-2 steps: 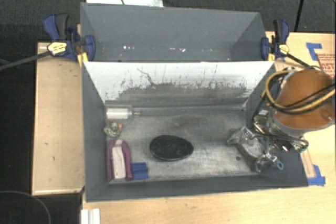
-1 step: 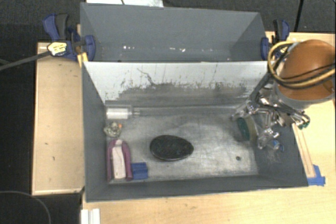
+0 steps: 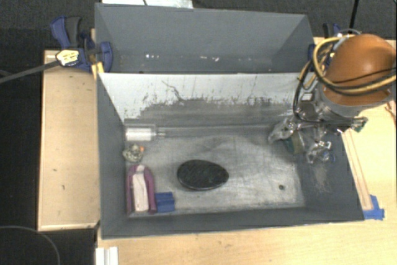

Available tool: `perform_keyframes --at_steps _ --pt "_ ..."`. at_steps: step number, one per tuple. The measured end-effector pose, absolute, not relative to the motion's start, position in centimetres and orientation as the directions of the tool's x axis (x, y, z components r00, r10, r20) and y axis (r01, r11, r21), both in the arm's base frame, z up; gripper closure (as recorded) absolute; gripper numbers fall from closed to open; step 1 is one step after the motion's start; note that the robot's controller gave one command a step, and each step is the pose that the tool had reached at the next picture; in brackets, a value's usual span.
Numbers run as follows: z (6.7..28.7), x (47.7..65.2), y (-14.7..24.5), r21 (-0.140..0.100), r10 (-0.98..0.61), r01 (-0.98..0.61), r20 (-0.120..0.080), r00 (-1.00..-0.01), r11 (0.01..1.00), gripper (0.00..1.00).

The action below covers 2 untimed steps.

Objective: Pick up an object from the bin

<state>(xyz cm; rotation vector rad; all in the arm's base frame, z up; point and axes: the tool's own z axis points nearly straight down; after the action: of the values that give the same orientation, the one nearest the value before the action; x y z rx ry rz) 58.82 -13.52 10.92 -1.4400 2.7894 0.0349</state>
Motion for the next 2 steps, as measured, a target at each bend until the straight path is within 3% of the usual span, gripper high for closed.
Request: perform_keyframes --at_steps 1,2 --pt "22.9 58.4 -8.1 -0.009 -0.783 -0.783 -0.008 -0.621 0.621 0.0" --pt "19.1 58.1 -10.3 0.001 -0.801 -0.801 -0.001 -0.598 0.598 0.0"
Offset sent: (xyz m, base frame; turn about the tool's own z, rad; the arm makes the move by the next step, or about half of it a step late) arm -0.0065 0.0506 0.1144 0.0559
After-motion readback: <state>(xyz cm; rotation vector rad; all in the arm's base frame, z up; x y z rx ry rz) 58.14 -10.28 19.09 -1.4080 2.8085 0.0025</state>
